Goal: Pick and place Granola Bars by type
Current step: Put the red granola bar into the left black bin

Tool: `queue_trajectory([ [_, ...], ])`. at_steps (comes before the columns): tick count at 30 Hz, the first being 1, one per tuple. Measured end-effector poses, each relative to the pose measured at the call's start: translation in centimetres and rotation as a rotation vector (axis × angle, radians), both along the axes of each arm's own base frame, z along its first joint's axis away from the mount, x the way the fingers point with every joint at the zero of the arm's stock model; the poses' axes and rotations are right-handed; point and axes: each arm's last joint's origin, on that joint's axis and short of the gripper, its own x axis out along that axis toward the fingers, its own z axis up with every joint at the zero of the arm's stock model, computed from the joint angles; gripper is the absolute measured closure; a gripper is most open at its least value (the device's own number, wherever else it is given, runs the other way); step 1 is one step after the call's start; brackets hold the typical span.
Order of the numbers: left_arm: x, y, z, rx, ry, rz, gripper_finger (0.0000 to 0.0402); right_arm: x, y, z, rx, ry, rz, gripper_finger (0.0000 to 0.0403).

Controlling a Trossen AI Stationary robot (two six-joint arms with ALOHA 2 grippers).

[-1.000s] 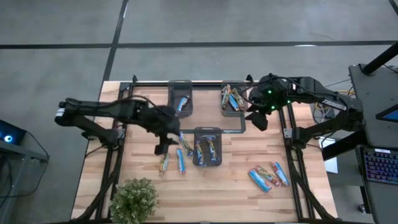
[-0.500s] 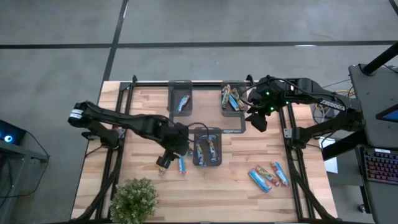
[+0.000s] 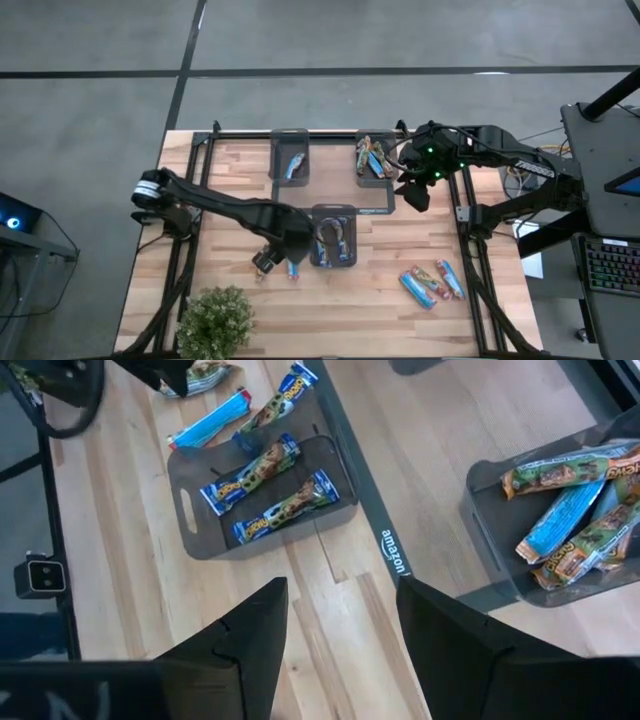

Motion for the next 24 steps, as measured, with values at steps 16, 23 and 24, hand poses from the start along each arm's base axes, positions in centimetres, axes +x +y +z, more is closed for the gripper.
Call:
queue_trajectory([
  [16, 0.7, -0.2, -4.6, 0.081, 0.086, -0.176, 0.0234, -0.1, 0.0, -0.1, 0.003, 0.014, 0.000, 0.0223],
  [23, 1.2, -0.2, -6.1, 0.108, 0.075, -0.180, 0.0234, -0.1, 0.0, -0.1, 0.004, 0.018, 0.000, 0.0225],
  [24, 1.3, -0.2, -6.3, 0.108, 0.068, -0.179, 0.0234, -0.1, 0.0, -0.1, 0.004, 0.018, 0.000, 0.0225],
])
